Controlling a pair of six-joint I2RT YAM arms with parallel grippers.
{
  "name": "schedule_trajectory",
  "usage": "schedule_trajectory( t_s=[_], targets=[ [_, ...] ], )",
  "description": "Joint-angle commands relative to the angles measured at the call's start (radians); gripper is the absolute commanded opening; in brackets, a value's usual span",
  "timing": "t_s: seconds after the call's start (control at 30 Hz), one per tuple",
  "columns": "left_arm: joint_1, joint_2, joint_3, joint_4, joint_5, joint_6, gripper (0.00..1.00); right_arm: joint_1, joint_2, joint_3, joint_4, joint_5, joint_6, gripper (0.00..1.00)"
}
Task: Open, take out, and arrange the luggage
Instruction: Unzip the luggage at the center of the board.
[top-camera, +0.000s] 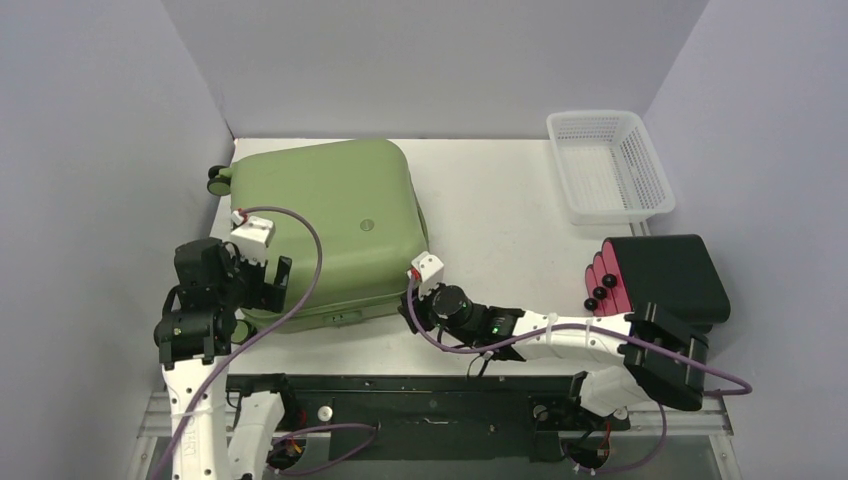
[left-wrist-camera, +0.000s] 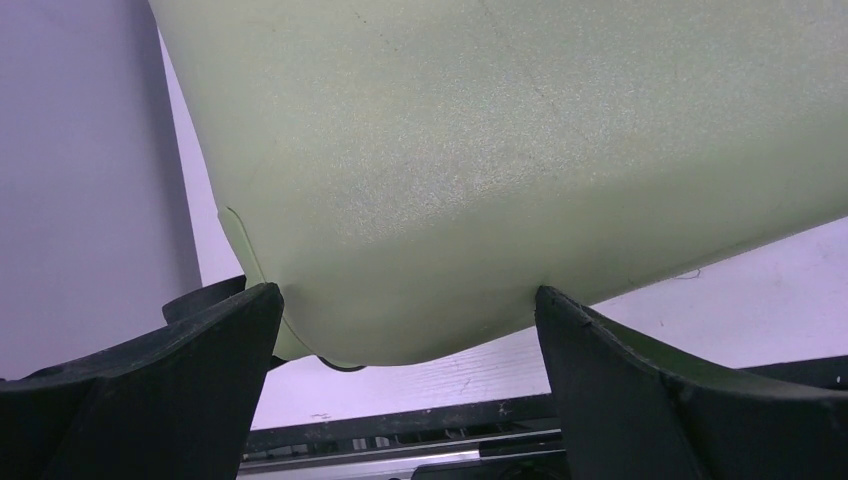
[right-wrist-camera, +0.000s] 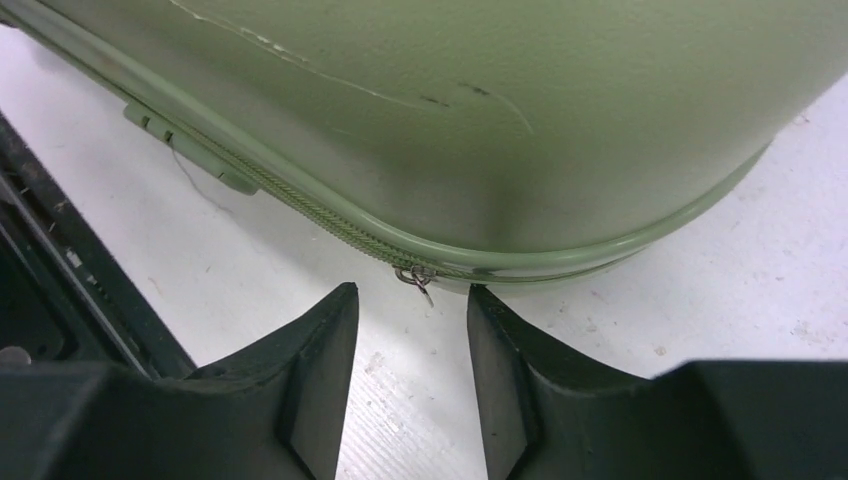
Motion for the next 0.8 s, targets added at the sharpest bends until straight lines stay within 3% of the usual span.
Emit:
schedule_trajectory(
  t_s=[0.0,0.1,0.33,0.57,0.77],
  targets=[
    [0.016,0.023,0.036,0.017,0.002,-0.010,0.96,0.020,0.017,0.065,0.021,0.201,0.048,0.39],
    [0.018,0.034,0.063,0.018,0.022,-0.009,0.96,0.024,0.009,0.052,0.033,0.256,0.022,0.35],
    [0.020,0.073,0.116,0.006,0.076,-0.009,0.96,0.023,0.030,0.027,0.090,0.212,-0.028,0.19],
    [0.021,0.059,0.155,-0.032,0.191,0.010,0.96,0.024,0.056,-0.009,0.199,0.131,-0.040,0.28],
    [0.020,0.098,0.183,-0.001,0.314,-0.032,0.96,0.023,0.079,-0.016,0.222,0.135,-0.062,0.28]
  ],
)
